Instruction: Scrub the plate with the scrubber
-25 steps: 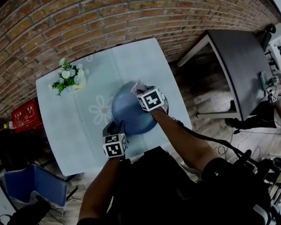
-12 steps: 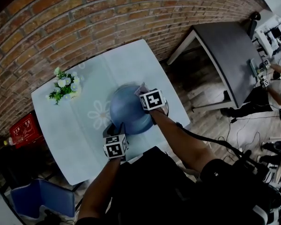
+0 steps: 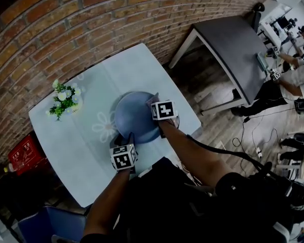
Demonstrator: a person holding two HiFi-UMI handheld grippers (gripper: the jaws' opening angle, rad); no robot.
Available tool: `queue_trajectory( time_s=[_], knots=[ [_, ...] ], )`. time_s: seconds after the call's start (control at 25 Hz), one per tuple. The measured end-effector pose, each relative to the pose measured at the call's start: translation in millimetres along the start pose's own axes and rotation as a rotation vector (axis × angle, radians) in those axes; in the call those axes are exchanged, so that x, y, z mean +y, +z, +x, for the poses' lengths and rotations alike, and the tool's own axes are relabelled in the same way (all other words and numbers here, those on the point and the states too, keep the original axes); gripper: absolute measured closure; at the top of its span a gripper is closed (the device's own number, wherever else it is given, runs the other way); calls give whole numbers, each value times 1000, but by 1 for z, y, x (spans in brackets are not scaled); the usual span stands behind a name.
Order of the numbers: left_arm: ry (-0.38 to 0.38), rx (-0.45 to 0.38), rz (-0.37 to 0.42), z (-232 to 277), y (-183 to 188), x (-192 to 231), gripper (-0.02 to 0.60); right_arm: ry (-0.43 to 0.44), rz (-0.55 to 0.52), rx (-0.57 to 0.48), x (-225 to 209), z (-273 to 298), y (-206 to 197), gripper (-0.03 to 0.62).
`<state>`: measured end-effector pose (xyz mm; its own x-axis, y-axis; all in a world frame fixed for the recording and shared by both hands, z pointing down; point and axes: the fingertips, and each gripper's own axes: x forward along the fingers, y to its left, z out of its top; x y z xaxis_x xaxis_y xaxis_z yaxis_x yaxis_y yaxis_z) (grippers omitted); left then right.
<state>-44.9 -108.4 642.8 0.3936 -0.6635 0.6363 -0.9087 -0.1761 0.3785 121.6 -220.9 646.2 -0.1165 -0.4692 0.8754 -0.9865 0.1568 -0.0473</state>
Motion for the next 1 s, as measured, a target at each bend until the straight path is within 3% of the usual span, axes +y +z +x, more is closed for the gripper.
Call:
queue_trajectory(
  time_s=[0.28,0.44,0.56,0.8,1.0],
  knots=[
    [-34,6,-11,-1,-1,-1,373,-2,117,12,-4,-11,-22,526],
    [-38,1,-26,-2,-1,1,373,35,205,2,-2,-17,-28,526],
    [-39,-1,-25,-2,-1,0,373,89,196,-30,3,-25,-26,526],
    [-20,0,-44,-1,-2,-1,377,212,-82,-101,19,-42,1,526],
    [30,-13,-46,-3,-2,0,379,249,-529,-152,29,-39,26,526]
  ],
)
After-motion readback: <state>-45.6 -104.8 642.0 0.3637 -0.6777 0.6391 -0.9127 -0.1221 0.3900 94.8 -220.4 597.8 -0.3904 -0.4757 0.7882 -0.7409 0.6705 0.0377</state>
